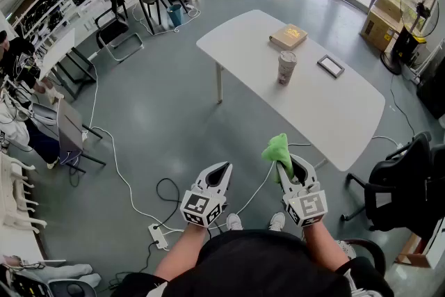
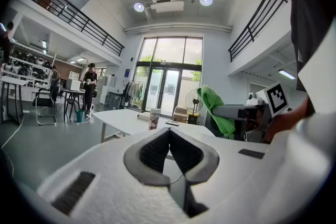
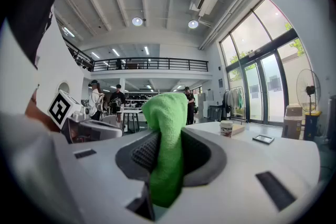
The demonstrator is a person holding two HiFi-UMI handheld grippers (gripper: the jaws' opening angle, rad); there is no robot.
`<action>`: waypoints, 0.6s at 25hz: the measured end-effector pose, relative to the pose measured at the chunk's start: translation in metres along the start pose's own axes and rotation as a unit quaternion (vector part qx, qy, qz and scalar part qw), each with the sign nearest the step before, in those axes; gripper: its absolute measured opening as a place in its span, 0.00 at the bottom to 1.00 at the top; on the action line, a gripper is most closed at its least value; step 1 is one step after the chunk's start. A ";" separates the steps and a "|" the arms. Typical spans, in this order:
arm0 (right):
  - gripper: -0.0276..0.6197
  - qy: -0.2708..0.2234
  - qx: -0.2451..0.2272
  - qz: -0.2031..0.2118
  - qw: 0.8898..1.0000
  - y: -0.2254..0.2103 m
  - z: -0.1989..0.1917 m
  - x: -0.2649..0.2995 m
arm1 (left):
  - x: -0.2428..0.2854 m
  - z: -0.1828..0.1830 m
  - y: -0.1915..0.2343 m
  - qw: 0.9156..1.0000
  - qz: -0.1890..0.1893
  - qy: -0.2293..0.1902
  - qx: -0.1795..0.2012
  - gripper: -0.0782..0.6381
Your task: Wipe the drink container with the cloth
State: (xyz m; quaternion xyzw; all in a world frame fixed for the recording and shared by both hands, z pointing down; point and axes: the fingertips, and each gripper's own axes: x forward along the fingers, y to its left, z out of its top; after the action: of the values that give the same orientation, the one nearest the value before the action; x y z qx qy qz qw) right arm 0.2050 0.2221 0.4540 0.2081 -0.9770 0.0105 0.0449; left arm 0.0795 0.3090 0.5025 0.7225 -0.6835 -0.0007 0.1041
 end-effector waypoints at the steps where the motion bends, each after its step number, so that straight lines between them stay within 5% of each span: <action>1: 0.19 0.002 0.000 0.000 1.000 0.001 -0.002 0.003 | 0.000 0.000 0.002 1.000 -0.002 0.001 0.001 0.13; 15: 0.21 0.010 -0.001 -0.046 0.999 0.028 -0.007 0.032 | -0.031 -0.002 0.037 0.999 -0.038 0.002 0.019 0.13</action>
State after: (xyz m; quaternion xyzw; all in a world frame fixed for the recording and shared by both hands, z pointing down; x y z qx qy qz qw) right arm 0.1653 0.2352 0.4642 0.2531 -0.9658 0.0095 0.0556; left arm 0.0409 0.3379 0.5061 0.7496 -0.6555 0.0103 0.0914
